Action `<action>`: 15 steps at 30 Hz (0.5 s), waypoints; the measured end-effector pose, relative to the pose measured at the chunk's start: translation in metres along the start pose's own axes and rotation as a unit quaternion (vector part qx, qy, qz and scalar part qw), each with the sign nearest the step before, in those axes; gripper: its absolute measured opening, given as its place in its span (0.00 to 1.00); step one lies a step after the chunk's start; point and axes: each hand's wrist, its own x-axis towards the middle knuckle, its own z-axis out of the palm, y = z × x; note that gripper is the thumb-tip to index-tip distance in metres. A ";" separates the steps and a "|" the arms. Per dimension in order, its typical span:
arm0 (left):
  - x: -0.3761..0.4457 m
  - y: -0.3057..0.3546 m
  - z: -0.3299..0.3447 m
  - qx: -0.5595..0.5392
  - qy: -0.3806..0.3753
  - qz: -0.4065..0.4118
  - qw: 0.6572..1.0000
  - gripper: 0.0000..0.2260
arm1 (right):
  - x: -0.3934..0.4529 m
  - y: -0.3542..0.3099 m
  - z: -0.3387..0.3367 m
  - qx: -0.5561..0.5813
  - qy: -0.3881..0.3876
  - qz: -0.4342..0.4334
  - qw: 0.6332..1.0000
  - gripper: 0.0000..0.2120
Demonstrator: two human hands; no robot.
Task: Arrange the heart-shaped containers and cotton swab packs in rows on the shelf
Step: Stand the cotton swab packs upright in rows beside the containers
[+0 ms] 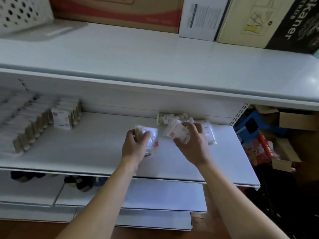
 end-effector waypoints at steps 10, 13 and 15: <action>0.005 0.011 -0.057 -0.095 -0.137 -0.015 0.986 0.16 | -0.036 -0.113 0.046 0.191 0.022 0.214 0.958 0.12; 0.010 0.006 -0.068 -0.051 -0.145 0.006 0.988 0.20 | -0.044 -0.121 0.053 0.176 -0.011 0.207 0.962 0.10; 0.014 0.004 -0.068 -0.035 -0.132 0.018 0.990 0.21 | -0.047 -0.113 0.051 0.157 -0.014 0.191 0.969 0.10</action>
